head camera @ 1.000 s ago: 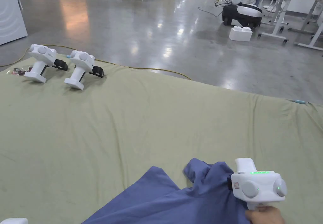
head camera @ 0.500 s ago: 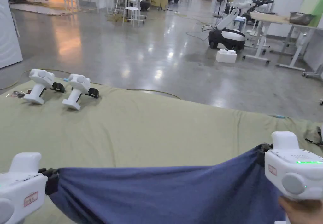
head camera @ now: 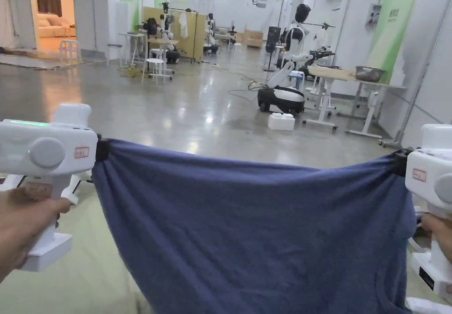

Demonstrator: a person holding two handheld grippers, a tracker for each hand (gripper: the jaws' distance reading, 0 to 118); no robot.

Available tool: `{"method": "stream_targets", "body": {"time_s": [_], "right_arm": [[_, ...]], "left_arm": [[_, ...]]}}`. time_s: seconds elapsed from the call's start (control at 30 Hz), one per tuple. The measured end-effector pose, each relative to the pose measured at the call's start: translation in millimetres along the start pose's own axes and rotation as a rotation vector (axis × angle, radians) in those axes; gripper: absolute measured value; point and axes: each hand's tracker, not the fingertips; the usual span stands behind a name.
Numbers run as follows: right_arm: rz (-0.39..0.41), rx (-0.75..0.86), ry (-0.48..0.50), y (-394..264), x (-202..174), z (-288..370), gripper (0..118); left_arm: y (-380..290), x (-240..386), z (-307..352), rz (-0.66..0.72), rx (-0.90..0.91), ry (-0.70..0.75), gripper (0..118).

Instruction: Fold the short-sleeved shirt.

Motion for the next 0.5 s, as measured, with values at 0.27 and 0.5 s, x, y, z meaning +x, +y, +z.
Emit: {"method": "stream_targets", "body": {"time_s": [0.27,0.5], "right_arm": [[0.009,0.064,-0.054,73,7,-12,5],[0.0,0.105,-0.065,121,7,-32,5]], "left_arm": [[87,21,-17,-0.047,0.064,0.015,7],[136,25,-35,-0.071,0.086,0.038,7]]}}
